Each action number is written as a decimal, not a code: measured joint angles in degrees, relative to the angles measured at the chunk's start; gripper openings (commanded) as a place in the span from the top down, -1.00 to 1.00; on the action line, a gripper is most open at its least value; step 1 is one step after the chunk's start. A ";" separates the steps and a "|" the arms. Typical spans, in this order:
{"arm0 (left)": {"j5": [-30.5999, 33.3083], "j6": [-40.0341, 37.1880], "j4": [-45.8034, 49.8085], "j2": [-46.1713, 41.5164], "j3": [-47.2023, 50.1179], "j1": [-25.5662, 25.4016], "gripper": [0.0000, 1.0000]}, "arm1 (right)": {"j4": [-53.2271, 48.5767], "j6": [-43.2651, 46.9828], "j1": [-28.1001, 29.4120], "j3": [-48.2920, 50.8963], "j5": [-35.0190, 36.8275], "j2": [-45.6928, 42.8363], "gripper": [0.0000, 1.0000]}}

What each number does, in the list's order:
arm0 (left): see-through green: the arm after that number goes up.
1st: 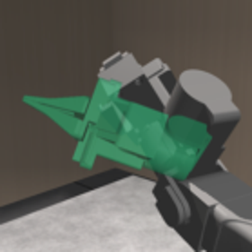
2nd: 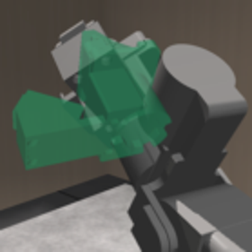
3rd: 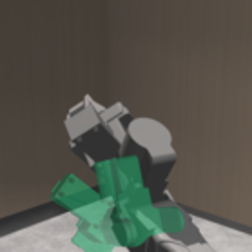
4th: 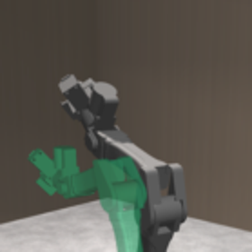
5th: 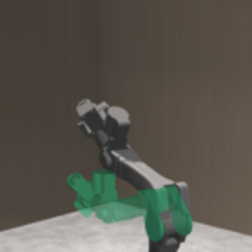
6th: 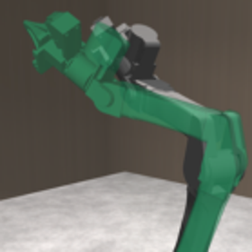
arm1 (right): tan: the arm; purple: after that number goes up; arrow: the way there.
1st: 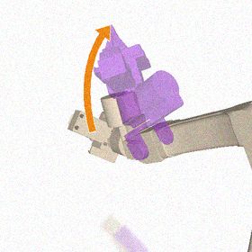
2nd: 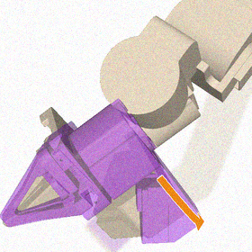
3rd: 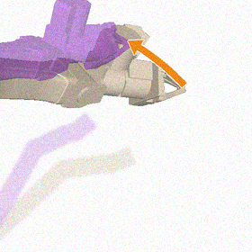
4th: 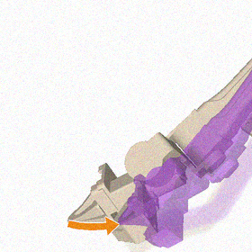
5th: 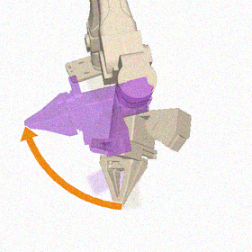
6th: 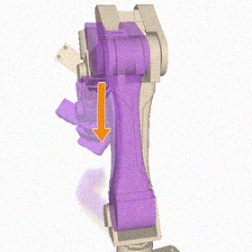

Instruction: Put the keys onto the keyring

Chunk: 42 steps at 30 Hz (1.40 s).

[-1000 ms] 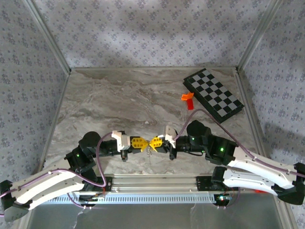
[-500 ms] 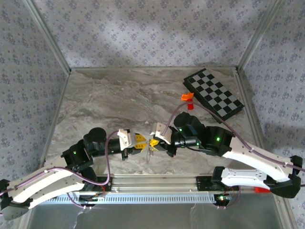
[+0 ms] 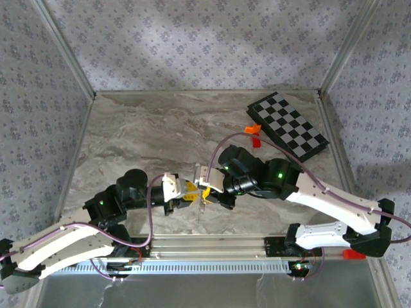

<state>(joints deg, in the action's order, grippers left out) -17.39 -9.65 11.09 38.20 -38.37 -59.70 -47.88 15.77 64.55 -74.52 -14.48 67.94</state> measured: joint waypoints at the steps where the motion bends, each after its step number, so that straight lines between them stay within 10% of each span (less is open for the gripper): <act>1: -0.15 0.00 -0.04 0.15 0.00 0.00 0.56 | 0.00 0.20 -0.09 -0.02 -0.22 0.04 1.00; 22: -1.66 0.20 -0.94 0.42 0.35 -0.04 1.00 | 0.96 0.42 -0.46 -0.13 -0.98 0.63 1.00; 29: -1.70 1.62 -7.32 -3.61 3.54 -0.07 1.00 | 6.16 -1.31 -0.46 2.23 -0.83 -2.58 0.44; 42: -5.60 5.25 -24.15 -4.00 7.30 -0.04 1.00 | 20.87 -6.43 -2.97 12.92 -3.26 -12.94 0.44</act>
<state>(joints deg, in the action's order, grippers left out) -22.98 -4.40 -13.06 34.20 -31.07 -59.75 -27.00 9.34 61.58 -61.60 -17.74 55.00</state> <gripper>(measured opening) 0.046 0.290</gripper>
